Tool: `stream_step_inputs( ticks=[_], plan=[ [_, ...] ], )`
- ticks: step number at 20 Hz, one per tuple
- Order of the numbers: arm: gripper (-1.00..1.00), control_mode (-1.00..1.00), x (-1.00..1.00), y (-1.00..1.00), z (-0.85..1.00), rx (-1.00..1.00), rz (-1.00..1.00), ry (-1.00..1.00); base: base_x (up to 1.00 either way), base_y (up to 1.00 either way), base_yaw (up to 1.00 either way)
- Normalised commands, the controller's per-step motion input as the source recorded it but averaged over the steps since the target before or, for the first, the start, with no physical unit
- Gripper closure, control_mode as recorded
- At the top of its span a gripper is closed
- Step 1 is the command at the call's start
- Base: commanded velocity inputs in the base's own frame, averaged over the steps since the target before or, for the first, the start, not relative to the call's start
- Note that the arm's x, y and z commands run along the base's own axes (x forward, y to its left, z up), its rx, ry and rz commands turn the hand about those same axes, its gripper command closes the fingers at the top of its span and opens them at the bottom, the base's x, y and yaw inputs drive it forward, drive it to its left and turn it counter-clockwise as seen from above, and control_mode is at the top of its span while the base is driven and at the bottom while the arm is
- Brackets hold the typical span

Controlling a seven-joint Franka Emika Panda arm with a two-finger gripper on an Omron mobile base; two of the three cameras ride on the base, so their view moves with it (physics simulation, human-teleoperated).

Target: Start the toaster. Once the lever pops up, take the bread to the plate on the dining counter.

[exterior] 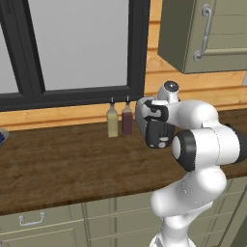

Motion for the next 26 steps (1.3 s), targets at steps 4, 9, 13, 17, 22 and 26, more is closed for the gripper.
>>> stream_step_inputs(
  ticks=[4, 9, 13, 17, 22, 26],
  plan=[
    [-1.0, -1.0, 0.0, 0.0, 0.0, 0.0, 0.0, 0.0, 0.0, 0.0, 0.0],
    [-1.0, -1.0, 0.0, 0.0, 0.0, 0.0, 0.0, 0.0, 0.0, 0.0, 0.0],
    [-1.0, -1.0, 0.0, 0.0, 0.0, 0.0, 0.0, 0.0, 0.0, 0.0, 0.0],
    [-1.0, -1.0, 0.0, 0.0, 0.0, 0.0, 0.0, 0.0, 0.0, 0.0, 0.0],
    [-1.0, -1.0, 0.0, 0.0, 0.0, 0.0, 0.0, 0.0, 0.0, 0.0, 0.0],
    [-1.0, -1.0, 0.0, 0.0, 0.0, 0.0, 0.0, 0.0, 0.0, 0.0, 0.0]
  ],
)
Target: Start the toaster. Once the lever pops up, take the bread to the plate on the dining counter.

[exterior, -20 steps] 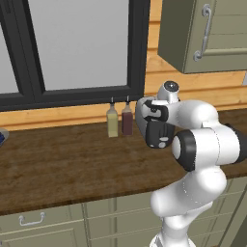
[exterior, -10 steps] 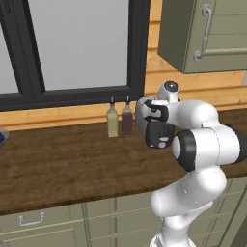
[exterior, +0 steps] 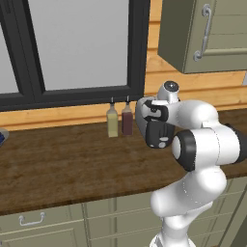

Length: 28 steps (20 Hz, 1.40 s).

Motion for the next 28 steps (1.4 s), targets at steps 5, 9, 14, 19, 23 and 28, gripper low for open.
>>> stream_step_inputs(
  ticks=[5, 9, 14, 19, 23, 28],
  plan=[
    [-1.0, -1.0, 0.0, 0.0, 0.0, 0.0, 0.0, 0.0, 0.0, 0.0, 0.0],
    [-1.0, -1.0, 0.0, 0.0, 0.0, 0.0, 0.0, 0.0, 0.0, 0.0, 0.0],
    [-1.0, -1.0, 0.0, 0.0, 0.0, 0.0, 0.0, 0.0, 0.0, 0.0, 0.0],
    [-1.0, -1.0, 0.0, 0.0, 0.0, 0.0, 0.0, 0.0, 0.0, 0.0, 0.0],
    [-1.0, -1.0, 0.0, 0.0, 0.0, 0.0, 0.0, 0.0, 0.0, 0.0, 0.0],
    [-1.0, -1.0, 0.0, 0.0, 0.0, 0.0, 0.0, 0.0, 0.0, 0.0, 0.0]
  ],
)
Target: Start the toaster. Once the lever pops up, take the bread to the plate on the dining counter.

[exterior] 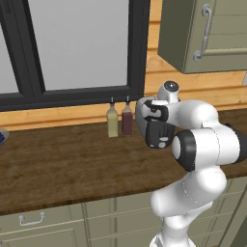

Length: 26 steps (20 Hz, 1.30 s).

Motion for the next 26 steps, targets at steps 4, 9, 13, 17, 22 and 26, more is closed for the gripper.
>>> stream_step_inputs(
  ticks=[4, 9, 13, 17, 22, 26],
  plan=[
    [-1.0, -1.0, 0.0, 0.0, 0.0, 0.0, 0.0, 0.0, 0.0, 0.0, 0.0],
    [-1.0, -1.0, 0.0, 0.0, 0.0, 0.0, 0.0, 0.0, 0.0, 0.0, 0.0],
    [-1.0, -1.0, 0.0, 0.0, 0.0, 0.0, 0.0, 0.0, 0.0, 0.0, 0.0],
    [-1.0, -1.0, 0.0, 0.0, 0.0, 0.0, 0.0, 0.0, 0.0, 0.0, 0.0],
    [-1.0, -1.0, 0.0, 0.0, 0.0, 0.0, 0.0, 0.0, 0.0, 0.0, 0.0],
    [-1.0, -1.0, 0.0, 0.0, 0.0, 0.0, 0.0, 0.0, 0.0, 0.0, 0.0]
  ],
)
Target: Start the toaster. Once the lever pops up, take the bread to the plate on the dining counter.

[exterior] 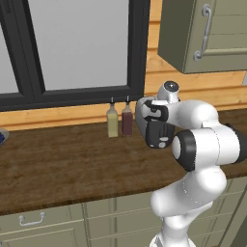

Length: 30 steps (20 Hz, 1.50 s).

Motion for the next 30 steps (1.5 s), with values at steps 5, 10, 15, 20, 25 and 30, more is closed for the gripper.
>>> stream_step_inputs(
  ticks=[5, 10, 15, 20, 25, 30],
  plan=[
    [-1.0, -1.0, 0.0, 0.0, 0.0, 0.0, 0.0, 0.0, 0.0, 0.0, 0.0],
    [-1.0, -1.0, 0.0, 0.0, 0.0, 0.0, 0.0, 0.0, 0.0, 0.0, 0.0],
    [-1.0, -1.0, 0.0, 0.0, 0.0, 0.0, 0.0, 0.0, 0.0, 0.0, 0.0],
    [-1.0, -1.0, 0.0, 0.0, 0.0, 0.0, 0.0, 0.0, 0.0, 0.0, 0.0],
    [-1.0, -1.0, 0.0, 0.0, 0.0, 0.0, 0.0, 0.0, 0.0, 0.0, 0.0],
    [-1.0, -1.0, 0.0, 0.0, 0.0, 0.0, 0.0, 0.0, 0.0, 0.0, 0.0]
  ],
)
